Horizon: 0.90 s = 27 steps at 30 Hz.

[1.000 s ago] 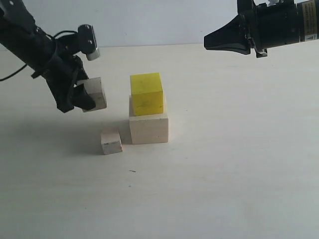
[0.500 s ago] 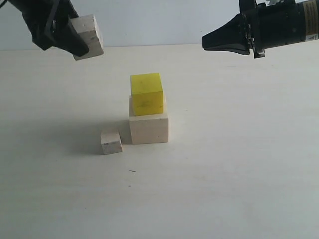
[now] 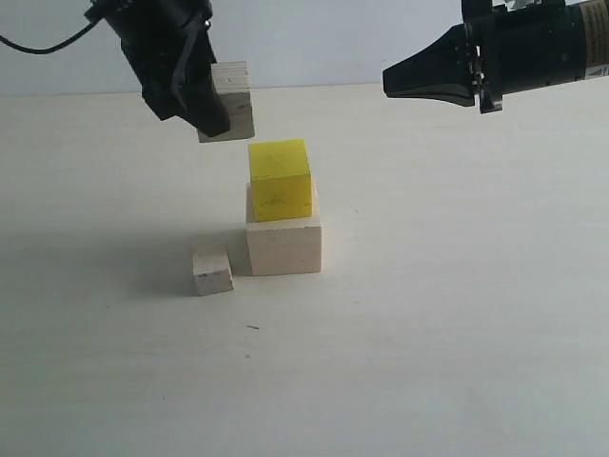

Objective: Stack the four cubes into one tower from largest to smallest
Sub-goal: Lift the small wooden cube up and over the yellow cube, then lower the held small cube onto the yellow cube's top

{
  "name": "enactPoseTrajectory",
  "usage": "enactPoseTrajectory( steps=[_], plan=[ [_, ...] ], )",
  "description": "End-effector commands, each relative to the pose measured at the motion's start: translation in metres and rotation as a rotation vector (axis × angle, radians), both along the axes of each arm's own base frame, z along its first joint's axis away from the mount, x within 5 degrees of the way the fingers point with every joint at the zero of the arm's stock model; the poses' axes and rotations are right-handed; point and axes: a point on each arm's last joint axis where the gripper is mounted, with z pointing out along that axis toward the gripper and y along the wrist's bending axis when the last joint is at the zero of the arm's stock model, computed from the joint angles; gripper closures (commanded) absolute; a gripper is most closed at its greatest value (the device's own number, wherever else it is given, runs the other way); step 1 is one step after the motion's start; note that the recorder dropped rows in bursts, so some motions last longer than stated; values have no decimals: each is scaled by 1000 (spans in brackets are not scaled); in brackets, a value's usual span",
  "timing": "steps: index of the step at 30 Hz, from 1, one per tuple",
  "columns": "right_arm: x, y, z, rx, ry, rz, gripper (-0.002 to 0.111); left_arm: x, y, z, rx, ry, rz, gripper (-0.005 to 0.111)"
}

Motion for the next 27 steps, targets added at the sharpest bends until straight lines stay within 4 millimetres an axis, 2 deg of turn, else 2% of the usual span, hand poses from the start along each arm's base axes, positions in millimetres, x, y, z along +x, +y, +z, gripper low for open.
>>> enactPoseTrajectory(
  steps=[1,4,9,16,27],
  plan=[
    [3,-2,0,-13,-13,-29,108,7,-18,7,-24,-39,-26,107],
    [8,-5,-2,-48,-21,-86,108,13,-29,10,-37,-63,-41,107],
    [12,-8,-5,-84,-35,-141,108,23,-40,-6,-38,-37,-47,107],
    [13,-8,-5,-91,-37,-152,108,26,-47,-21,-58,17,-41,107],
    [12,-7,-4,-80,-34,-135,108,28,-46,-25,-38,17,-39,107]
  ],
)
